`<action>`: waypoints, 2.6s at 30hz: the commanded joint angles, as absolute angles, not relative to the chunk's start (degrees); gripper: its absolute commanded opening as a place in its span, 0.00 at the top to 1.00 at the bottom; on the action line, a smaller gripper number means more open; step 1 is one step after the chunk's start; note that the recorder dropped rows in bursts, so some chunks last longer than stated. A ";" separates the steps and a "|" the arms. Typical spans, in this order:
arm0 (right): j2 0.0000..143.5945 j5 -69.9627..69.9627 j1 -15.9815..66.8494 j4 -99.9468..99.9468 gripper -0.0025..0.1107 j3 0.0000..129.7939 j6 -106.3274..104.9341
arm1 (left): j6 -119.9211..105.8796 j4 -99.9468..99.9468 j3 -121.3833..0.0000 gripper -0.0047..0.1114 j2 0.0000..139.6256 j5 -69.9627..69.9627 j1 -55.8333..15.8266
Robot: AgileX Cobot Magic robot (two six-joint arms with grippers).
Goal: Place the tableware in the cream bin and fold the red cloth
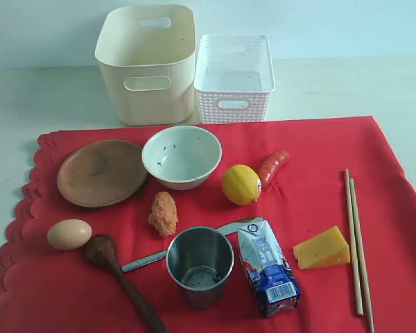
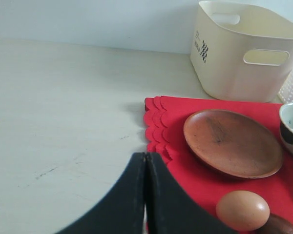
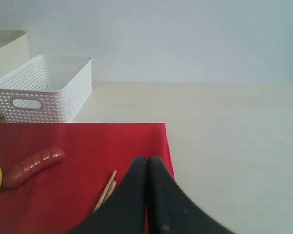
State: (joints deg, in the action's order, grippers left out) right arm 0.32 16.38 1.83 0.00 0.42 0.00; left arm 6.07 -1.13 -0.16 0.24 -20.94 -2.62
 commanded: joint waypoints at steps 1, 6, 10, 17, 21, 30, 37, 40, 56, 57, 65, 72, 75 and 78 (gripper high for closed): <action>1.96 16.29 1.65 0.00 0.98 5.51 0.00 | 6.19 -1.39 0.00 0.96 0.00 -20.38 -2.43; 8.35 16.18 1.65 0.00 0.98 13.86 0.00 | 6.19 -1.39 0.00 0.96 0.00 -20.38 -2.43; 13.01 16.18 1.65 0.00 0.98 18.54 0.00 | 6.19 -1.39 0.00 0.96 0.00 -20.38 -2.43; 20.80 16.17 1.65 0.00 0.98 24.00 0.00 | 6.19 -1.39 0.00 0.96 0.00 -20.38 -2.43; 24.97 16.06 1.65 0.00 0.98 27.24 0.00 | 6.19 -1.39 0.00 0.96 0.00 -20.38 -2.43; 26.63 15.76 1.65 0.00 0.98 28.74 0.00 | 6.19 -1.39 0.00 0.96 0.00 -20.38 -2.43; 26.63 15.76 1.65 0.00 0.98 28.74 0.00 | 6.19 -1.39 0.00 0.96 0.00 -20.38 -2.43; 26.63 15.76 1.65 0.00 0.98 28.74 0.00 | 6.19 -1.39 0.00 0.96 0.00 -20.38 -2.43; 26.63 15.76 1.65 0.00 0.98 28.74 0.00 | 6.19 -1.39 0.00 0.96 0.00 -20.38 -2.43; 26.63 15.76 1.65 0.00 0.98 28.74 0.00 | 6.19 -1.39 0.00 0.96 0.00 -20.38 -2.43; 26.63 15.76 1.65 0.00 0.98 28.74 0.00 | 6.19 -1.39 0.00 0.96 0.00 -20.38 -2.43; 26.63 15.76 1.65 0.00 0.98 28.74 0.00 | 6.19 -1.39 0.00 0.96 0.00 -20.38 -2.43; 26.63 15.76 1.65 0.00 0.98 28.74 0.00 | 6.19 -1.39 0.00 0.96 0.00 -20.38 -2.43; 26.63 15.48 1.65 0.00 0.98 28.74 0.00 | 6.19 -1.39 0.00 0.96 0.00 -20.38 -2.43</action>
State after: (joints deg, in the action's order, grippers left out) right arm 26.53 16.32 1.83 0.00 28.19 0.00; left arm 6.07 -1.13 -0.16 0.24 -20.94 -2.62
